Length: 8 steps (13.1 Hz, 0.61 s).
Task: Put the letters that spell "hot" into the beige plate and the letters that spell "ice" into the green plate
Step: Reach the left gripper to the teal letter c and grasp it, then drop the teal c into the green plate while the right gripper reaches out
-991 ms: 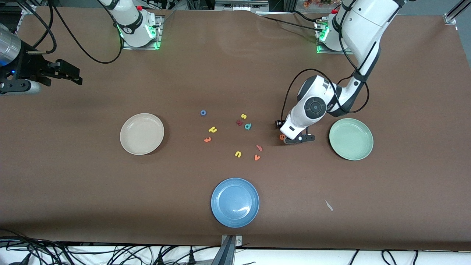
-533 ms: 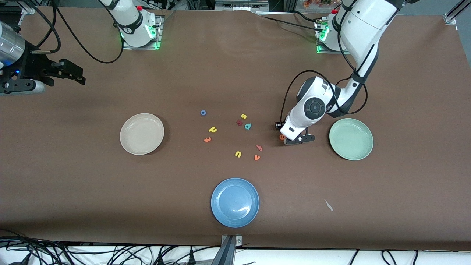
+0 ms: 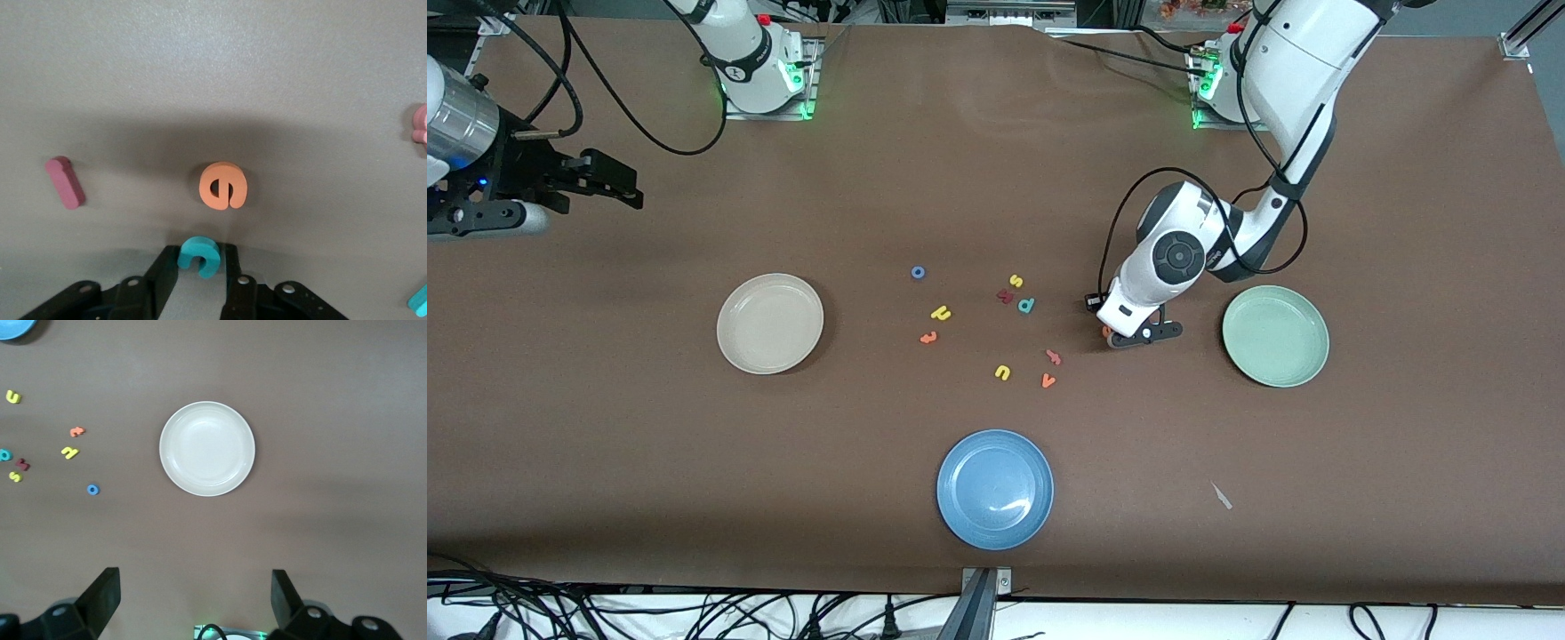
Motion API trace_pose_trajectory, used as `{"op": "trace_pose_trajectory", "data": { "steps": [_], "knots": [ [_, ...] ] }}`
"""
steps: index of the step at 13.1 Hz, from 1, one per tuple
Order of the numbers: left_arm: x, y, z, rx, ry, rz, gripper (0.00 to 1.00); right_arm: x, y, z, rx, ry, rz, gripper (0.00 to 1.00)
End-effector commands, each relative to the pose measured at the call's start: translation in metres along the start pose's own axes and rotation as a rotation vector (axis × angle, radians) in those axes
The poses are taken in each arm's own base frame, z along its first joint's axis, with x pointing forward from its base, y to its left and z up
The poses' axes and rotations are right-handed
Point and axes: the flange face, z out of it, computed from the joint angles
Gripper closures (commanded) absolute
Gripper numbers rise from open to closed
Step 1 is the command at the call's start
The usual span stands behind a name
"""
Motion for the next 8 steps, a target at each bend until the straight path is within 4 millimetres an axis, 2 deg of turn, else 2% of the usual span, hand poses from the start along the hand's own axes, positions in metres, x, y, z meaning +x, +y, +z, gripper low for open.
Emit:
{"op": "trace_pose_trajectory", "data": {
  "steps": [1, 2, 4, 5, 6, 7, 8],
  "knots": [
    [-0.001, 0.003, 0.004, -0.003, -0.001, -0.009, 0.77, 0.006, -0.002, -0.002, 0.027, -0.004, -0.015, 0.0],
    [-0.001, 0.003, 0.003, -0.002, 0.002, -0.007, 0.85, 0.006, -0.002, -0.002, 0.027, -0.005, -0.015, 0.0],
    [0.0, 0.003, 0.0, -0.001, 0.004, -0.007, 0.89, 0.009, -0.007, 0.004, 0.026, -0.015, -0.022, 0.0],
    [0.002, 0.003, -0.01, -0.005, 0.014, -0.008, 0.89, 0.01, -0.009, 0.008, 0.027, -0.02, -0.027, 0.0],
    [0.004, 0.001, -0.028, -0.009, 0.029, -0.011, 0.89, 0.016, -0.01, 0.021, 0.025, -0.046, -0.028, 0.0],
    [0.002, 0.0, -0.048, 0.006, 0.027, -0.01, 0.89, 0.025, -0.018, 0.039, 0.021, -0.083, -0.041, 0.0],
    [0.004, -0.006, -0.072, 0.025, 0.022, -0.011, 0.89, 0.027, -0.029, 0.048, 0.011, -0.1, -0.058, 0.0]
  ]
}}
